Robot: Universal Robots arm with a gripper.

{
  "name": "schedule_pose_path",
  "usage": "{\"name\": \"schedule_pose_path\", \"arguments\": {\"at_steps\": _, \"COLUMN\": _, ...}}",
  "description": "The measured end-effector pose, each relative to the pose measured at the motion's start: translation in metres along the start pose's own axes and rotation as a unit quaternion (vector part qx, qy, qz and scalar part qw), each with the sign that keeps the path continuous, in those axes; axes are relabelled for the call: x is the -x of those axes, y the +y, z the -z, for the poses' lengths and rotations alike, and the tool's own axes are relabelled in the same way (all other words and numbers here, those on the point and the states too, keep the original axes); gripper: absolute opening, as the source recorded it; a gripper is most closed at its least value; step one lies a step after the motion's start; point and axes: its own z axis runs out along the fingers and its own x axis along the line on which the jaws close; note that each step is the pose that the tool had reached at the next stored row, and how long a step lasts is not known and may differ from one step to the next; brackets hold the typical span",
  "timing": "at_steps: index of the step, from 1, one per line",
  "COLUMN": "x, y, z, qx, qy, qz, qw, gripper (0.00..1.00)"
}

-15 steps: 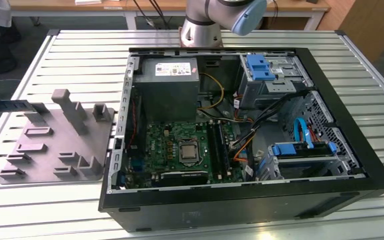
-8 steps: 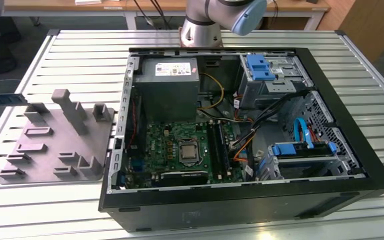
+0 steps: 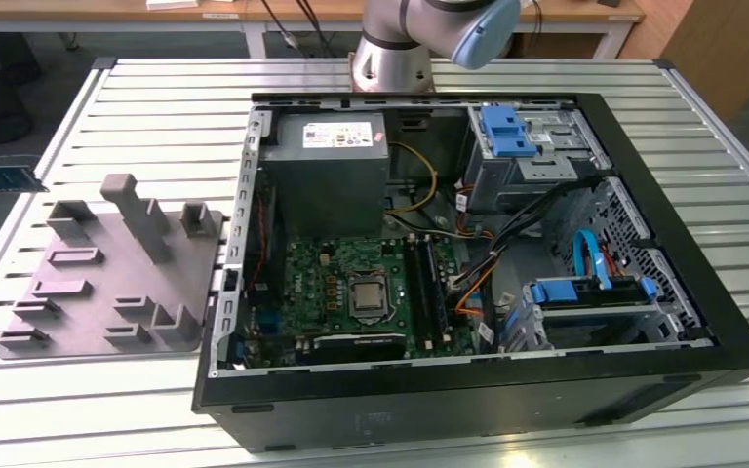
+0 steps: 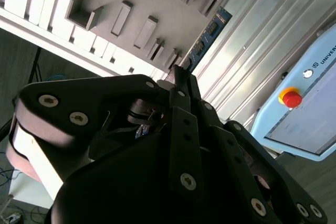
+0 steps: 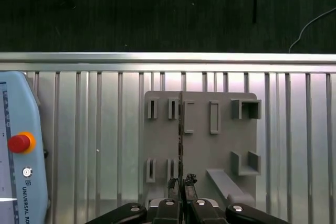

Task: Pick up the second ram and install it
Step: 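Pick up the second ram and move it above second insertion slot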

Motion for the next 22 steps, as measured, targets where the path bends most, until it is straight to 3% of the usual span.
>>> {"name": "schedule_pose_path", "arguments": {"at_steps": 4, "x": 0.0, "y": 0.0002, "z": 0.0066, "qx": 0.0, "qy": -0.001, "qz": 0.0, "qw": 1.0, "gripper": 0.14}}
{"name": "schedule_pose_path", "arguments": {"at_steps": 12, "x": 0.0001, "y": -0.001, "z": 0.007, "qx": 0.0001, "qy": -0.002, "qz": 0.0, "qw": 1.0, "gripper": 0.14}}
{"name": "schedule_pose_path", "arguments": {"at_steps": 19, "x": 0.0003, "y": -0.0231, "z": 0.0054, "qx": 0.001, "qy": -0.0082, "qz": 0.0, "qw": 1.0, "gripper": 0.14}}
{"name": "schedule_pose_path", "arguments": {"at_steps": 22, "x": 0.0008, "y": -0.0363, "z": 0.0043, "qx": 0.0015, "qy": -0.0086, "qz": 0.0, "qw": 1.0, "gripper": 0.14}}
